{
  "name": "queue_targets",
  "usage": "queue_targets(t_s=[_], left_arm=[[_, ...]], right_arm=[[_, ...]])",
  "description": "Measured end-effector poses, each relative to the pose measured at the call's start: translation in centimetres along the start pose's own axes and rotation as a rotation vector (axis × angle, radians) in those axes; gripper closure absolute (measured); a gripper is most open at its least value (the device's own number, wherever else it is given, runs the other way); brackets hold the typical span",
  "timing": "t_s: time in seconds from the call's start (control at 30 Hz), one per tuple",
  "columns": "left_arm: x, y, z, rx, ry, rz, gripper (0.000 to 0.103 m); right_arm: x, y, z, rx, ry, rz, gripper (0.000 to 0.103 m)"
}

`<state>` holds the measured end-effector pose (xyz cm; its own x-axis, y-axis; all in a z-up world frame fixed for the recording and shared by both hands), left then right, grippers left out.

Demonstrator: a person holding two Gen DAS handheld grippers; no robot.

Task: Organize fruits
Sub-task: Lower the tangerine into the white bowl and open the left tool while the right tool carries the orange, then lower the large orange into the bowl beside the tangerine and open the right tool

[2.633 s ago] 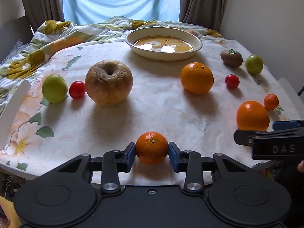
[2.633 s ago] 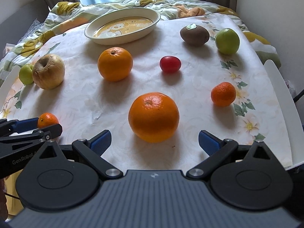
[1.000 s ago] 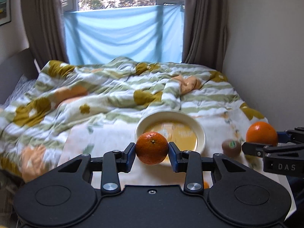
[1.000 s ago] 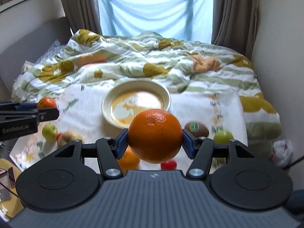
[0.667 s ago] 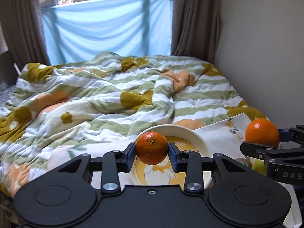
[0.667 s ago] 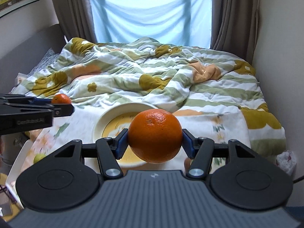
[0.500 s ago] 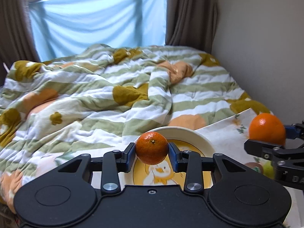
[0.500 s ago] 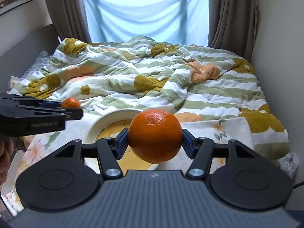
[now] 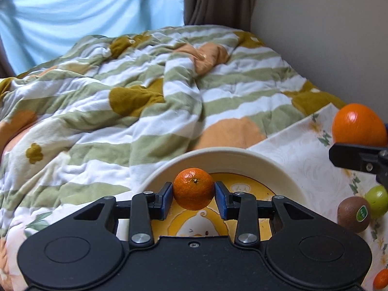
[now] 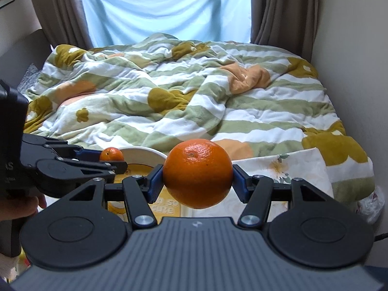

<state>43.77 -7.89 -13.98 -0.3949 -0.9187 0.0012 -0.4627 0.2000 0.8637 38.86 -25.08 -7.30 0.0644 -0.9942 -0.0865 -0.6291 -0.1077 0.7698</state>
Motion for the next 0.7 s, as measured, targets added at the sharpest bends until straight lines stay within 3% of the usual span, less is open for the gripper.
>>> queue_targets(t_s=[0.1,0.17,0.23,0.4,0.7], left_arm=[[0.2,-0.5,0.1,-0.011,-0.010,0.010,0.057],[0.3,-0.2,0.1,-0.003,-0.019,0.008,0.015],[0.4,0.9,0.1,0.035,-0.034,-0.001,0.002],[-0.3,2.9,0.6,0.043,-0.065,-0.042,0.002],[-4.1,6.4,3.1,0.039,0.050,-0.062,0.002]], right_arm=[[0.3,-0.3,0.1,-0.009,-0.012,0.007,0.029],[0.4,-0.4,0.0,-0.012,-0.015,0.013,0.029],[0.6,-0.2,-0.1,-0.014,-0.017,0.016,0.029],[1.2,0.8,-1.1,0.001,-0.031,0.012,0.029],[-1.5,-0.3,-2.0,-0.010,0.047,-0.051,0.029]])
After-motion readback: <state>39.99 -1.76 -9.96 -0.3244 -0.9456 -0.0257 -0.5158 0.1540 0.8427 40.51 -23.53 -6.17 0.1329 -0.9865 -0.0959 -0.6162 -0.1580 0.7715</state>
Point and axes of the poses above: each gripper's, at about its wrist camera, not at the fingertips, and y roughly against the way its jaws point, x to its right, z to its underside, the point moved 2 cm from there along -y, roughly the way its jaws point, and after that the axes turned 3 degrees about -x, right-handed, at the moved point
